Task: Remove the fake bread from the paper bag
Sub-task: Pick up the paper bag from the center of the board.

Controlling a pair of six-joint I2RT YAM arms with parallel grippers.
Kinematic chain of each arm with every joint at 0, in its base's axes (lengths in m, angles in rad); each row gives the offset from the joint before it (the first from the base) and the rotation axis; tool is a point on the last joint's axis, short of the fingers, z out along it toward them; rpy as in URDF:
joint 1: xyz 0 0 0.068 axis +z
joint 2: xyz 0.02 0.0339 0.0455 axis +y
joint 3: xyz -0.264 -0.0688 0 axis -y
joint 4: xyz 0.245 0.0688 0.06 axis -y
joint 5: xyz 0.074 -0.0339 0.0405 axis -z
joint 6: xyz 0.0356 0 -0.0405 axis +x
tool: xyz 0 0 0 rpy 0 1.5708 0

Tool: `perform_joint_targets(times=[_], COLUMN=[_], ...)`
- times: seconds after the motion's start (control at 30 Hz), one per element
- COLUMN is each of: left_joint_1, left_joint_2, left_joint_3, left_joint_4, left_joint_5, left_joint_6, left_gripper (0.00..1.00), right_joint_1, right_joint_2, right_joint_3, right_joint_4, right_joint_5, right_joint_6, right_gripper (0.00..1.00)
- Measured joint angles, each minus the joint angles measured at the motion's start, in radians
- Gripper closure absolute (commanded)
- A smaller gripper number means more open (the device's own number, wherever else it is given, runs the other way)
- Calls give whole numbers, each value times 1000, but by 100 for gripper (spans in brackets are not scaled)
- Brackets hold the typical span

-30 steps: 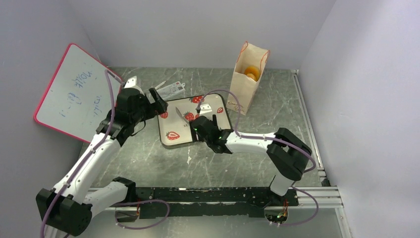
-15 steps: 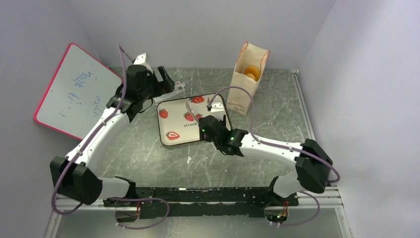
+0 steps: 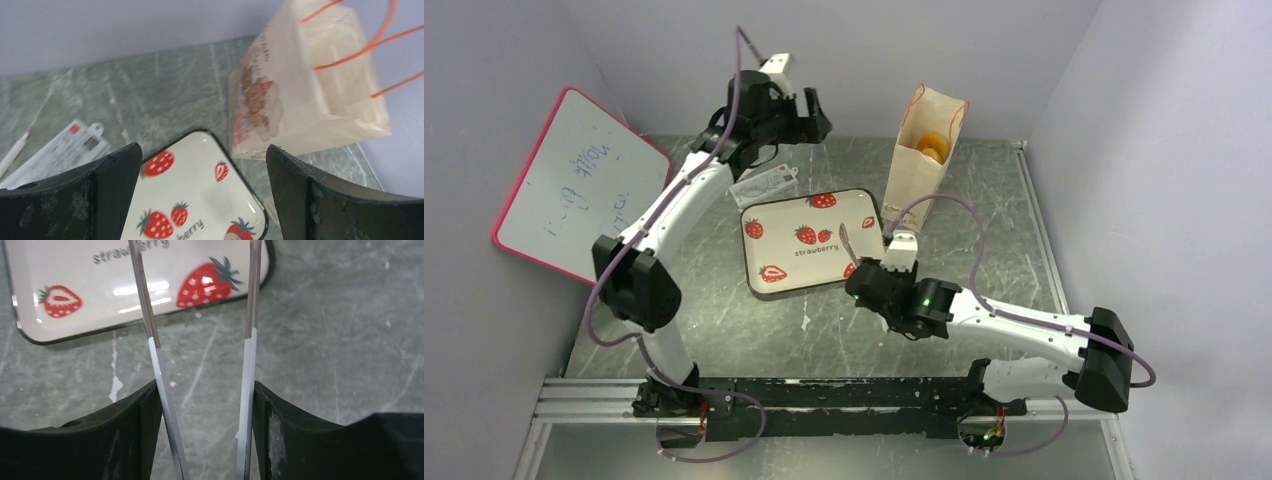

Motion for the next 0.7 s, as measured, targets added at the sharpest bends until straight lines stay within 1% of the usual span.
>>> perform_joint_targets(times=[0.2, 0.43, 0.5, 0.7], left_joint_1=[-68, -111, -127, -192], left_joint_2=[159, 297, 342, 426], left_joint_3=[216, 362, 417, 515], left_joint_4=[-3, 12, 13, 12], left_joint_5=[107, 239, 261, 272], left_joint_6=[51, 57, 64, 85], left_gripper=[2, 2, 2, 2], right_joint_1=[43, 68, 73, 88], right_joint_2=[-37, -97, -119, -165], right_joint_3=[-40, -89, -100, -117], right_joint_4=[-159, -275, -303, -372], right_joint_5=[29, 29, 29, 30], right_joint_6=[183, 326, 359, 426], right_gripper=[37, 37, 37, 37])
